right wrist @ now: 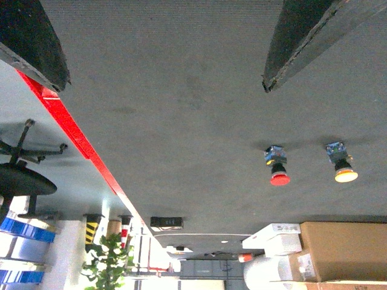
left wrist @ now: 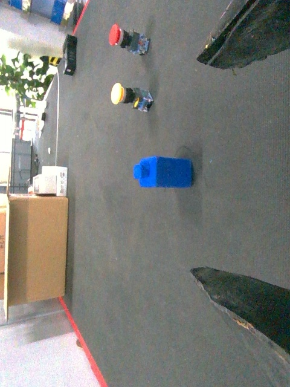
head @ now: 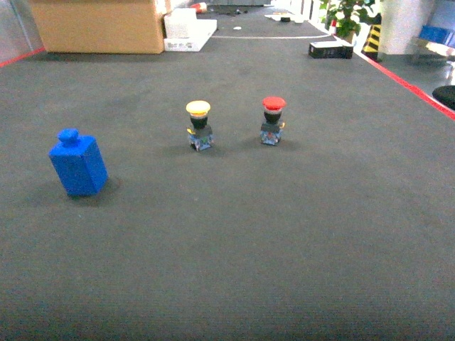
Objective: Pick blue part to blue bin on bottom shelf
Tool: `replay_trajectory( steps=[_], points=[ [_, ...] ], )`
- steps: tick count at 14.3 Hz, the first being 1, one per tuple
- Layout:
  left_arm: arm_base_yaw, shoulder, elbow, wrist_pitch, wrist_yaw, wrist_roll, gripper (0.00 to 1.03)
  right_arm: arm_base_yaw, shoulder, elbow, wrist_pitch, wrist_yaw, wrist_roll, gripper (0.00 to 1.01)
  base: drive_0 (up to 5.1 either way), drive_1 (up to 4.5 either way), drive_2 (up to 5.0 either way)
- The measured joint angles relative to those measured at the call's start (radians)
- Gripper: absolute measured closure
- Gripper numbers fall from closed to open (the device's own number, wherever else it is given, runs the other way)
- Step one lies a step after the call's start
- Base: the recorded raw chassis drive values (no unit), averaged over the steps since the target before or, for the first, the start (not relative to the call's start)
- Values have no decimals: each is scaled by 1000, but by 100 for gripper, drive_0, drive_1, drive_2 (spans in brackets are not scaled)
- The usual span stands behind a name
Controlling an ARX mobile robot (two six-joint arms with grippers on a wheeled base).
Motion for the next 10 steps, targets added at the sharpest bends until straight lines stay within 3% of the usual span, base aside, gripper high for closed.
replay_trajectory(
  steps=[10],
  points=[
    [0, 0, 0, -2, 2, 0, 5, 0, 0, 0, -2, 0, 1, 3, 0, 0, 0]
  ],
)
